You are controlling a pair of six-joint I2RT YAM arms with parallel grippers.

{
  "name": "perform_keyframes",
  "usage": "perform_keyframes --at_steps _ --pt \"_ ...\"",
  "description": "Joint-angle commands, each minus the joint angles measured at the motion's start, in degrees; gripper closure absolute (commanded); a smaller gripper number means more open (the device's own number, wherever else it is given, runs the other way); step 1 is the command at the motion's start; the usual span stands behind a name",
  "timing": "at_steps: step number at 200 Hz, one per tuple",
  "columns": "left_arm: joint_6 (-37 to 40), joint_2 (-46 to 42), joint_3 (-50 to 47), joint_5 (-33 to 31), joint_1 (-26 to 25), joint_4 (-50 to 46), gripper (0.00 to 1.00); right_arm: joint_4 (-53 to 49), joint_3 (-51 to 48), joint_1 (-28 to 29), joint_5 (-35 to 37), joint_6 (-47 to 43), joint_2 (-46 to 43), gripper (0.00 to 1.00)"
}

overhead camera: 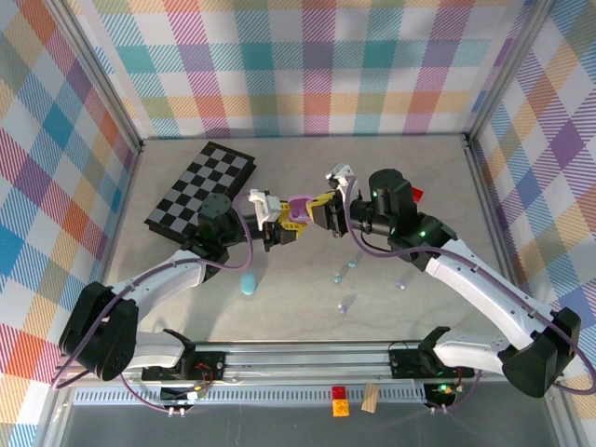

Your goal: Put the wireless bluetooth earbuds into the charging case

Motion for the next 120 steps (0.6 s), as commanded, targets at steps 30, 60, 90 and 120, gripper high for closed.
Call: perform_keyframes --at_steps 30,60,90,120 --pt "-1.62 0.34 1.39 3.12 -0.41 4.22 0.65 0.56 -1.96 -0.96 -1.6 0.5 -0.52 0.82" --pt "-1.62 0.44 1.35 3.25 -0.41 4.48 0.65 1.25 -1.87 -1.03 -2.5 0.83 0.14 0.82" --pt "-1.62 0.45 1.32 3.34 -0.41 4.51 0.65 2.57 -1.67 -1.03 -3.72 1.83 0.58 0.82" --pt "-1.54 0.45 1.3 3.51 -0.4 4.51 0.65 3.53 -1.44 -1.03 -4.17 2.32 1.41 0.82"
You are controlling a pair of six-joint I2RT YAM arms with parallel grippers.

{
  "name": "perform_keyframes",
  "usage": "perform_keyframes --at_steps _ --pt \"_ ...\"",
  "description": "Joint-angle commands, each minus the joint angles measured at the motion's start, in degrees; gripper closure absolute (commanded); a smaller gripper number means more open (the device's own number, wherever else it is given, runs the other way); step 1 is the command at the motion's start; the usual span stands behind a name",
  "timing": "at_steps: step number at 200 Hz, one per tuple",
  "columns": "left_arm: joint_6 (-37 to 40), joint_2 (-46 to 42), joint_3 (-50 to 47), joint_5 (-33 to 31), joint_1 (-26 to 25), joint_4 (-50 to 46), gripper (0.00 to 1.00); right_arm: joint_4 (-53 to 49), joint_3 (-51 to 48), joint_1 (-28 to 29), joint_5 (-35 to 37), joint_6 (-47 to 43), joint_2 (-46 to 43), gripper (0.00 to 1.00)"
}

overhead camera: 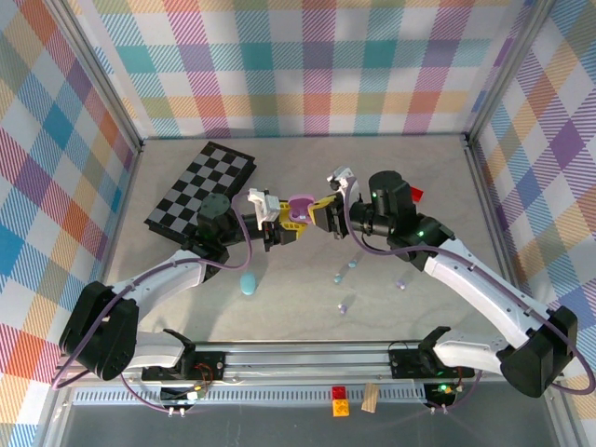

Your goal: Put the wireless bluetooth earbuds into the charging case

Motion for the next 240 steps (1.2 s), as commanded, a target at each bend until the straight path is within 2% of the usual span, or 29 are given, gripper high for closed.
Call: perform_keyframes --at_steps 1,182,202,222,240 --pt "-0.01 0.34 1.3 1.96 -0.4 2.42 0.65 2.83 0.35 -0.2 -1.82 1.01 0.89 0.82" --pt "-0.97 0.29 1.47 1.75 -0.33 3.48 0.65 -0.14 -0.39 -0.2 -0.16 -0.79 1.55 0.81" --pt "-0.97 0.38 1.47 1.74 -0.39 3.56 0.65 0.02 -0.18 -0.19 -0.25 -0.59 1.5 0.76" --pt "-0.88 0.69 1.39 1.61 -0.27 3.65 0.65 0.48 -0.08 -0.2 0.37 -0.08 0.6 0.63" --pt "-0.88 1.03 1.3 1.7 -0.21 4.07 0.65 1.73 -0.58 -0.69 0.81 1.06 -0.91 0.56"
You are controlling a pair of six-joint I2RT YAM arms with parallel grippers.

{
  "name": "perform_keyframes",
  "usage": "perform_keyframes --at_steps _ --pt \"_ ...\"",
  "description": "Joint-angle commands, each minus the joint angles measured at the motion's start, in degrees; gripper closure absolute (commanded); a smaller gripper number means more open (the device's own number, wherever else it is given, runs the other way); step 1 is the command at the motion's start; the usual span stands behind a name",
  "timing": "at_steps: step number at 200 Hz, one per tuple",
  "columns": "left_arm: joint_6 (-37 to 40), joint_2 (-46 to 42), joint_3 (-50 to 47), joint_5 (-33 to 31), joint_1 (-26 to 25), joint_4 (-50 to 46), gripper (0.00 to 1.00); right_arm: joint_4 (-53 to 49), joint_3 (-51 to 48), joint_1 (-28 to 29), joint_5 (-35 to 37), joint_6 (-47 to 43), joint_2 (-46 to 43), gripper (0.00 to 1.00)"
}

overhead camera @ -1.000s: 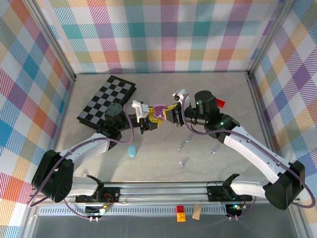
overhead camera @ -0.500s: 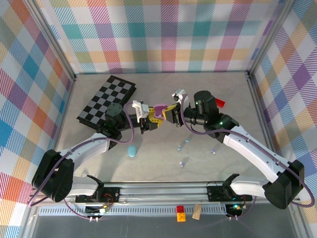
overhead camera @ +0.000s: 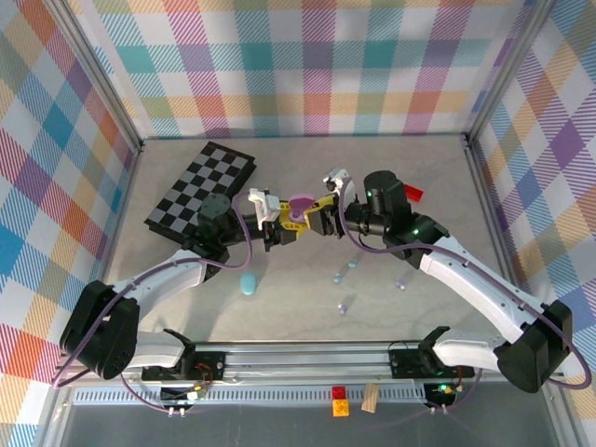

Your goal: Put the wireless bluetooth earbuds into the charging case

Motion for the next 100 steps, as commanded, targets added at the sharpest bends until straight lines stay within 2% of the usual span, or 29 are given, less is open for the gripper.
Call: perform_keyframes --at_steps 1,47,100 --pt "-0.44 0.6 1.3 1.5 -0.22 3.75 0.65 1.48 -0.57 -0.73 0.94 1.04 -2.49 0.55" --pt "1.91 0.41 0.33 1.57 -0.08 4.1 0.64 7.97 -3.72 -5.44 -2.76 8.84 -6.45 0.46" --pt "4.33 -0.75 -0.11 0.21 0.16 1.98 0.64 8.63 -3.44 -7.03 -4.57 11.74 -4.47 0.38"
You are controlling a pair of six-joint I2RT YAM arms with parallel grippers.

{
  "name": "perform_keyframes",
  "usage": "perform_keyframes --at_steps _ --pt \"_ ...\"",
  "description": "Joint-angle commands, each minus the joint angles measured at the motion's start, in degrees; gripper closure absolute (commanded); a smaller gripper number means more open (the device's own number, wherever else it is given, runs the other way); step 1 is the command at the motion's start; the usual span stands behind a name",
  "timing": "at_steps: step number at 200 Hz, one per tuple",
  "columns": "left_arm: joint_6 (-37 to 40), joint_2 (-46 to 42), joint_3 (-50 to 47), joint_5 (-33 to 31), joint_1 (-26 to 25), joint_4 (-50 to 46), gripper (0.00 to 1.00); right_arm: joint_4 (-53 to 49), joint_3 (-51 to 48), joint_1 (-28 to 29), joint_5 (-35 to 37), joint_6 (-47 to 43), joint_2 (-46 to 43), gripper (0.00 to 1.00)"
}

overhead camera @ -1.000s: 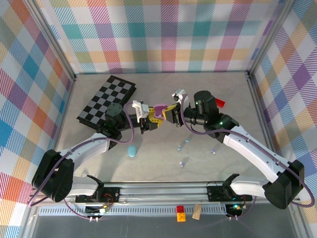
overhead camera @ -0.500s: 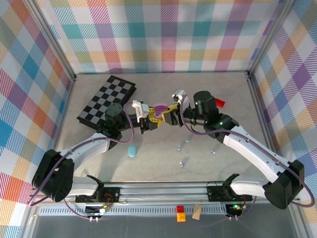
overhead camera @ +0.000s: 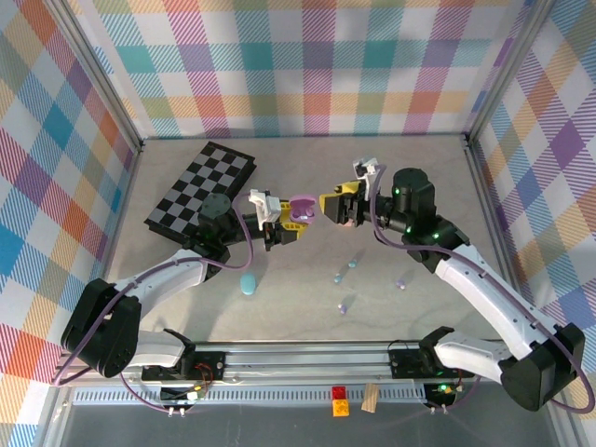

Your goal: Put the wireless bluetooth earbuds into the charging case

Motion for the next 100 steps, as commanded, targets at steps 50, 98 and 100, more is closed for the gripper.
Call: perform_keyframes --at_steps 50,98,100 --pt "-3.26 -0.67 -3.31 -2.05 6.49 8.93 0.64 4.36 -4.09 -1.47 7.07 10.96 4.63 0.38" --pt "-6.45 -2.29 -4.48 -3.62 13.52 13.55 0.64 0.78 -1.44 -1.38 4.29 17.58 17.9 0.38" --pt "-6.45 -2.42 -4.5 -3.75 13.71 13.56 0.64 0.57 -1.21 -1.34 4.15 18.08 18.67 0.39"
